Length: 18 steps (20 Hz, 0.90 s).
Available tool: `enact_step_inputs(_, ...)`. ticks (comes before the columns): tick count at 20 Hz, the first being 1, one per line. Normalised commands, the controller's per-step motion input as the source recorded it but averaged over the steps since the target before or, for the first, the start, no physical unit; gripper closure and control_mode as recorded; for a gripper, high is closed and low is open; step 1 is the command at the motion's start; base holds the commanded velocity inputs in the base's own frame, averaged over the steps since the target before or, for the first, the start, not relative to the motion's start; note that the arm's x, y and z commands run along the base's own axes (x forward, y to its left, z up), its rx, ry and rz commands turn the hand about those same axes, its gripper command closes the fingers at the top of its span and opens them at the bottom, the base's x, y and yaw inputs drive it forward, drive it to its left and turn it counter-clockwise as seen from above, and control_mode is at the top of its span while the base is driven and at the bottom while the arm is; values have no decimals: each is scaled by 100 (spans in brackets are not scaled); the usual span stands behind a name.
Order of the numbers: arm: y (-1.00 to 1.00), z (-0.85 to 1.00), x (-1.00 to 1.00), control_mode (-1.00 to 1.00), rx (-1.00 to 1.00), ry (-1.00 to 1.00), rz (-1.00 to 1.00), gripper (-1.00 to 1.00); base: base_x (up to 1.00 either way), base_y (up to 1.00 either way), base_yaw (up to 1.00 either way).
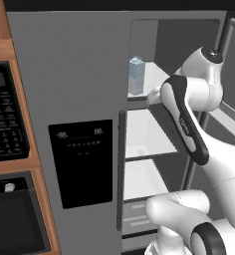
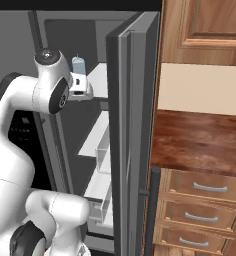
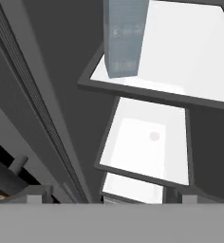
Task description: Take out the milk from the fridge and place it on the tray on the counter. Then take the sugar cube near the tray and place it in the tray.
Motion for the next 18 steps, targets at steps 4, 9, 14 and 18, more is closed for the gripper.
enact_step_inputs(4,0,38,11,-100,0,-23,0,-100,0,0,0)
enact_step_inputs(9,0,27,25,-100,0,-17,1,-100,0,0,0)
enact_step_inputs(14,0,19,36,-100,3,-11,7,-100,0,0,0)
enact_step_inputs(18,0,13,30,-100,3,-6,10,-100,0,0,0)
